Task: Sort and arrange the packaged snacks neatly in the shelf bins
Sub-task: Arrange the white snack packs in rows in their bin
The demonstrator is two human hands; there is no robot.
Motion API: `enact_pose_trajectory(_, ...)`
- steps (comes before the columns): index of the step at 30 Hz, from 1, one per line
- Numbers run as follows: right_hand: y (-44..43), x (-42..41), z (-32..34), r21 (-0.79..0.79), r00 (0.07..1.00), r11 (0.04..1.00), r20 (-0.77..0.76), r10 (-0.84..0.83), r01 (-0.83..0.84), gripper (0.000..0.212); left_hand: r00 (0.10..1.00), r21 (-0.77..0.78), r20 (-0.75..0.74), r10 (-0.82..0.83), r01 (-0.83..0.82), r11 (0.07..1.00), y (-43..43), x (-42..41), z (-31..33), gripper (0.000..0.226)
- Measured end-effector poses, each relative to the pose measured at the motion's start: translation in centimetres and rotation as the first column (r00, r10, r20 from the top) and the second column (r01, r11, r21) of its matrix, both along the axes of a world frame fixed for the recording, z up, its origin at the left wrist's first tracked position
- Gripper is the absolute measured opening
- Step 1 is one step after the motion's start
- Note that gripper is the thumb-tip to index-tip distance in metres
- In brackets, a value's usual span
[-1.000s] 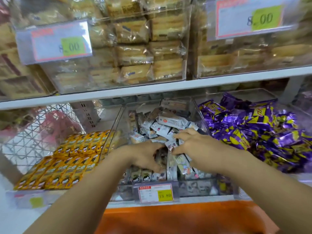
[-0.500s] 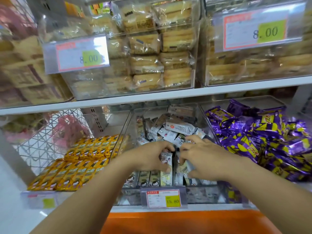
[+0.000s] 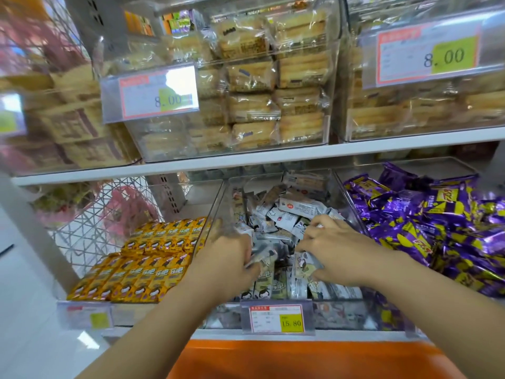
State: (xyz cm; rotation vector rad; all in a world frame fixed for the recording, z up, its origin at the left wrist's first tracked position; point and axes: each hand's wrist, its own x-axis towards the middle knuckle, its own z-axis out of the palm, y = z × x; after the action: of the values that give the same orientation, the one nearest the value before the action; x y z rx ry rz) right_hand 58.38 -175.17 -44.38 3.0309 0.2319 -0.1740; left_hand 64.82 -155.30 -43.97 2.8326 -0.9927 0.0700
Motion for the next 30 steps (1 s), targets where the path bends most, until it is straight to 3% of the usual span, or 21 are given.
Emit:
enact_pose_trajectory(3, 0.2, 0.2, -0.4, -0.015, 1.0, 1.0, -0.023, -0.004, 0.004, 0.055, 0.986, 0.256, 0.154, -0.062, 0.02, 0.966, -0.1, -0.1, -0.5, 0.019)
enact_pose_trajectory(6, 0.3, 0.4, -0.4, 0.031, 0.999, 0.999, -0.031, -0.01, 0.011, 0.055, 0.99, 0.334, 0.083, -0.11, 0.076, 0.94, -0.5, 0.5, -0.2, 0.042)
enact_pose_trajectory(8, 0.3, 0.5, -0.1, 0.113, 1.0, 0.993, -0.025, -0.011, 0.014, 0.06, 0.986, 0.346, -0.041, -0.162, 0.166, 0.923, -0.7, 1.1, 0.1, 0.056)
enact_pose_trajectory(13, 0.2, 0.3, 1.0, 0.371, 0.998, 0.929, 0.044, -0.033, 0.014, 0.061, 0.959, 0.308, -0.216, -0.182, 0.244, 0.92, -0.7, 2.4, 0.1, 0.038)
enact_pose_trajectory(19, -0.8, -0.2, 2.7, 0.546, 0.957, 0.837, 0.259, -0.128, -0.036, 0.027, 0.978, 0.398, -0.12, -0.173, 0.207, 0.894, -0.7, 2.0, 0.5, 0.029)
enact_pose_trajectory(22, -1.5, -0.4, 3.1, 0.588, 0.897, 0.806, 0.388, -0.211, -0.065, 0.015, 0.963, 0.256, -0.074, -0.257, 0.268, 0.929, -2.4, 1.7, 0.5, 0.031)
enact_pose_trajectory(24, -1.7, -0.8, 3.2, 0.591, 0.892, 0.804, 0.398, -0.215, -0.07, 0.018, 0.946, 0.18, -0.123, -0.3, 0.318, 0.931, -3.8, 1.7, 0.2, 0.039)
enact_pose_trajectory(28, -2.2, -1.7, 3.3, 0.551, 0.945, 0.834, 0.289, -0.155, -0.032, 0.014, 0.958, 0.353, -0.086, -0.272, 0.285, 0.891, -6.0, 1.0, -1.2, 0.054)
enact_pose_trajectory(30, -2.4, -2.1, 3.3, 0.519, 0.958, 0.854, 0.252, -0.137, -0.014, 0.011, 0.962, 0.363, -0.074, -0.262, 0.271, 0.891, -6.5, 0.8, -1.7, 0.045)
